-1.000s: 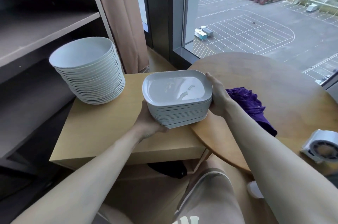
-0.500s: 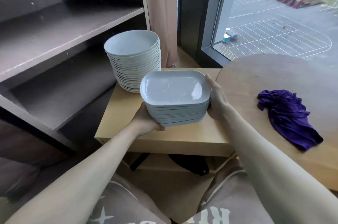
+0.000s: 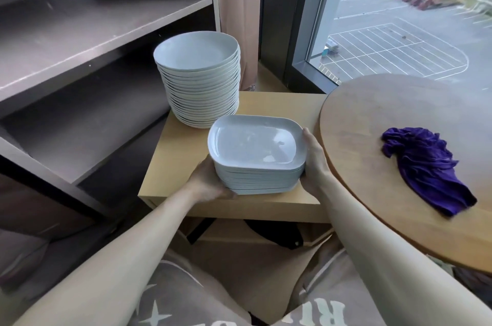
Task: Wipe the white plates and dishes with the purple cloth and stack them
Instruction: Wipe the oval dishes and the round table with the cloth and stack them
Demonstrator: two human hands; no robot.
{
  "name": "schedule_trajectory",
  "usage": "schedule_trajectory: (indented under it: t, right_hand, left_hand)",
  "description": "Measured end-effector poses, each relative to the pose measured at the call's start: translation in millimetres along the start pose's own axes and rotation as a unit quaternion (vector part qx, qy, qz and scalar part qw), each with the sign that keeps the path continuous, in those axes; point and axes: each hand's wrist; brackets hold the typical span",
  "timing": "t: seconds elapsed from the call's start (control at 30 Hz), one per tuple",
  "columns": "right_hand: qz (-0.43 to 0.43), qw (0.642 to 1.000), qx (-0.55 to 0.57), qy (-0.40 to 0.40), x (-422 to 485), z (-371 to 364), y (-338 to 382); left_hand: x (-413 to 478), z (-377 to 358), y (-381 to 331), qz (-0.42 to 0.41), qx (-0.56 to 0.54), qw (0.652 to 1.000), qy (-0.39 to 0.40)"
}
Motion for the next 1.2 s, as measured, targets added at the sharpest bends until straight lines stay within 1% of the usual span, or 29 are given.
schedule_trajectory:
  t: [0.1,0.23,0.3,0.33,0.47,0.53,0.57,0.63,0.7,0.73,0.77,0.83,0.9,0.93,0.97,1.07,1.13,1.2]
  right_hand:
    - [-0.002,1.000,-0.028,-0.008,1,-1,5]
    - [-0.019,0.998,-0.060,0.004,-1,12,0]
    - [-0.027,0.993,-0.113,-0.020,-5,27,-4]
    - [-0.027,0.991,-0.122,-0.037,-7,36,-5]
    - [0.018,0.996,-0.040,-0.077,-17,70,4]
    - [0.043,0.994,-0.027,-0.092,-21,85,14]
    - [0.055,0.993,-0.032,-0.101,-23,92,20]
    - [0.083,0.985,-0.086,-0.128,-25,106,32]
    - [0.116,0.962,-0.179,-0.169,-25,123,44]
    - [0.134,0.944,-0.231,-0.191,-23,134,49]
    - [0.152,0.921,-0.287,-0.215,-21,146,54]
    - [0.171,0.857,-0.404,-0.270,-15,175,61]
    - [0.141,0.799,-0.488,-0.322,-6,203,67]
    - [0.110,0.782,-0.512,-0.339,-1,216,68]
    - [0.077,0.774,-0.525,-0.344,4,225,69]
    - [-0.004,0.786,-0.535,-0.309,16,240,60]
    - [-0.024,0.772,-0.563,-0.295,21,242,50]
    - [-0.013,0.754,-0.580,-0.308,21,241,43]
  left_hand:
    - [8,-2,0,0.023,-0.033,0.999,-0.022]
    - [16,-6,2,0.023,-0.046,0.998,-0.029]
    - [18,-6,4,0.023,-0.036,0.999,-0.029]
    - [20,-7,6,0.023,-0.024,0.999,-0.026]
    - [27,-13,6,0.026,-0.003,0.999,-0.024]
    - [28,-21,1,0.021,-0.009,0.999,-0.028]
    - [29,-25,-3,0.018,-0.013,0.999,-0.029]
    - [29,-36,-11,0.016,-0.021,0.999,-0.029]
    - [29,-46,-18,0.014,-0.023,0.999,-0.025]
    - [29,-50,-20,0.013,-0.023,0.999,-0.025]
    - [28,-54,-21,0.012,-0.024,0.999,-0.027]
    - [27,-57,-23,0.012,-0.027,0.999,-0.035]
    - [25,-58,-25,0.003,-0.031,0.999,-0.034]
    - [24,-57,-27,-0.006,-0.036,0.999,-0.026]
    - [23,-55,-28,-0.017,-0.045,0.999,-0.016]
    - [17,-45,-35,-0.033,-0.107,0.994,-0.016]
    - [14,-35,-44,-0.032,-0.128,0.990,-0.044]
    - [13,-27,-50,-0.049,-0.126,0.989,-0.060]
Point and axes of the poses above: each hand's wrist, its own x-axis towards the middle knuckle, its own z-axis out of the back of the hand, y = z × x, and after that the axes turned 1 degree about -y, right-handed
